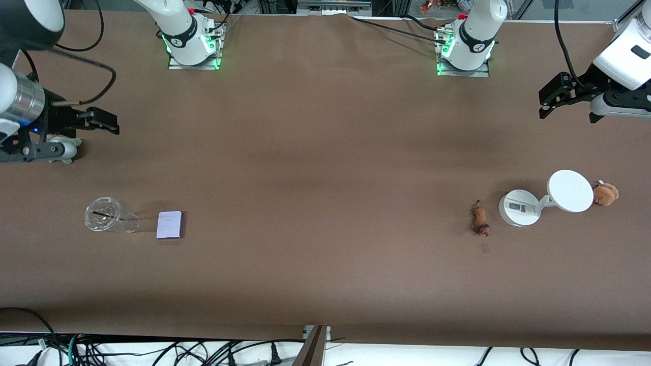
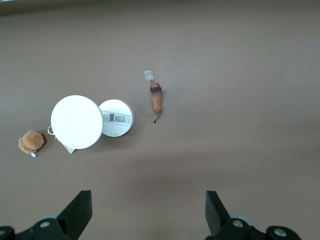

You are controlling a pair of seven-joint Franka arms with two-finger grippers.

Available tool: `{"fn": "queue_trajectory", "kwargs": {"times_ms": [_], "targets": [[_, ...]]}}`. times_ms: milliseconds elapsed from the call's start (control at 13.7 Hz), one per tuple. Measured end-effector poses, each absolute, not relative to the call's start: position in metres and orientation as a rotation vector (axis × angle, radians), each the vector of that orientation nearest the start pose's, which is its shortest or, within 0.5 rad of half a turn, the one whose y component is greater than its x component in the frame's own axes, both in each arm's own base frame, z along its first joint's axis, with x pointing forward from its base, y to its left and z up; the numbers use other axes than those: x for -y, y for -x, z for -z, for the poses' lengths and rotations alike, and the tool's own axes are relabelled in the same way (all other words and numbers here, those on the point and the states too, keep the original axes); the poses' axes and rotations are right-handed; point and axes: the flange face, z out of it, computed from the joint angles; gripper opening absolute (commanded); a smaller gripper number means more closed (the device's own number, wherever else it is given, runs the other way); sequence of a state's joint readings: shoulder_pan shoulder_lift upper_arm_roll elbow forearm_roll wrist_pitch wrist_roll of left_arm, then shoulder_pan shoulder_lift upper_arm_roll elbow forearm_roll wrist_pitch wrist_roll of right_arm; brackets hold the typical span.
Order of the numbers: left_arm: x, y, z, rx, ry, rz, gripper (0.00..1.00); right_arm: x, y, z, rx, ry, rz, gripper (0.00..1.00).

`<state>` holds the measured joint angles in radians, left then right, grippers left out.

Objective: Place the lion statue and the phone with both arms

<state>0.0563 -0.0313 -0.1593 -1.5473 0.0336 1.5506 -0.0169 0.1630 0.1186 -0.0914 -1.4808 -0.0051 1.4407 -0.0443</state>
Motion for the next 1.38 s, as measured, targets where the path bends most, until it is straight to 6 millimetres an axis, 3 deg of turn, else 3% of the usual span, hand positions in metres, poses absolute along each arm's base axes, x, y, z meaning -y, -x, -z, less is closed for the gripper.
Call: {"fn": "queue_trajectory", "kwargs": {"times_ms": [219,364,802,1385], "targets": [[0.038,-0.542,-0.650,-0.084,3.114,0.052,1.00,-0.044,-0.555,-0.621,0.196,3.156,-0.165,1.00],[0.037,-0.542,-0.650,-0.082,3.114,0.052,1.00,-0.040,-0.547,-0.629,0.187,3.157,-0.145,1.00],[0.037,-0.543,-0.649,-0.079,3.116,0.047,1.00,-0.039,-0.557,-0.611,0.187,3.175,-0.191,1.00],[0.031,-0.544,-0.646,-0.064,3.117,0.034,1.00,-0.039,-0.558,-0.611,0.188,3.175,-0.190,1.00]]}}
